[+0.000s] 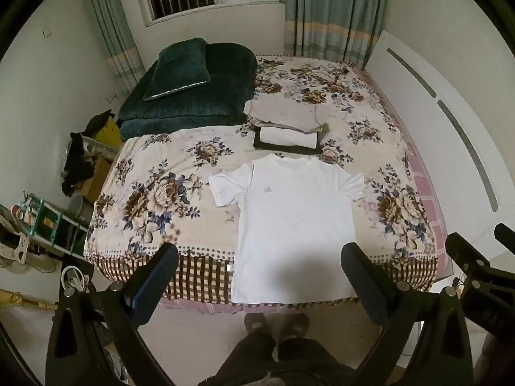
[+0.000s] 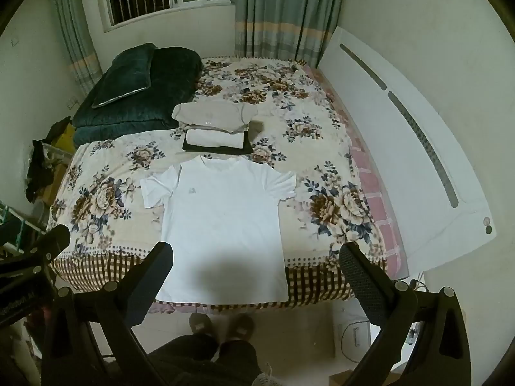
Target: Fold small clothes
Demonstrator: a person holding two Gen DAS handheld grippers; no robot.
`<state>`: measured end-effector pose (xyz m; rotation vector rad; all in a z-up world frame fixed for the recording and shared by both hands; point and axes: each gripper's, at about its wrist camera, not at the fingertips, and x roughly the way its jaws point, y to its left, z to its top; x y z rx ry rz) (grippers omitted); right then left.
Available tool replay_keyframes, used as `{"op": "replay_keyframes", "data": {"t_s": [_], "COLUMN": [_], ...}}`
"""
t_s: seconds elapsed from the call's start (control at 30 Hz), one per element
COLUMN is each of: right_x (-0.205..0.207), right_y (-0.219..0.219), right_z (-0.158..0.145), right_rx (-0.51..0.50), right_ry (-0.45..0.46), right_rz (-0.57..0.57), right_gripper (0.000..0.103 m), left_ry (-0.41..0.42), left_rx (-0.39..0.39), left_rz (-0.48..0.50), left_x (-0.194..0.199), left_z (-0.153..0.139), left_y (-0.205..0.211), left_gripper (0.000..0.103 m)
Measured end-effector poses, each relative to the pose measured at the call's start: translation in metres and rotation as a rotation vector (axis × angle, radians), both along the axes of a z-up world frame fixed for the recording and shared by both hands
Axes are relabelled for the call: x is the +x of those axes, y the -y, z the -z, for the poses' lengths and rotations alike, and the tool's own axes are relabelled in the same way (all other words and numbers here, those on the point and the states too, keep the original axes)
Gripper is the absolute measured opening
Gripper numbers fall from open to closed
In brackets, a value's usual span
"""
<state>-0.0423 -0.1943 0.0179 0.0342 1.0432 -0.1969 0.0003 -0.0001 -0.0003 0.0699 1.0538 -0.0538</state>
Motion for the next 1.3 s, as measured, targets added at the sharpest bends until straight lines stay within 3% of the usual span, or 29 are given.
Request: {"op": "replay_keyframes", "data": {"t_s": [1.3], "right_x": [0.002], "right_y": [-0.003], "right_z": [-0.014], "right_rx": [-0.011], "right_ry": [0.032], "right_rz": [-0.003], "right_gripper": [0.103], "left_ry": [0.026], "left_rx": [-0.025], "left_rz": [-0.001], "left_x": [0.008], "left_z": [-0.016], "left_y": [0.006], "left_gripper": [0.103]}}
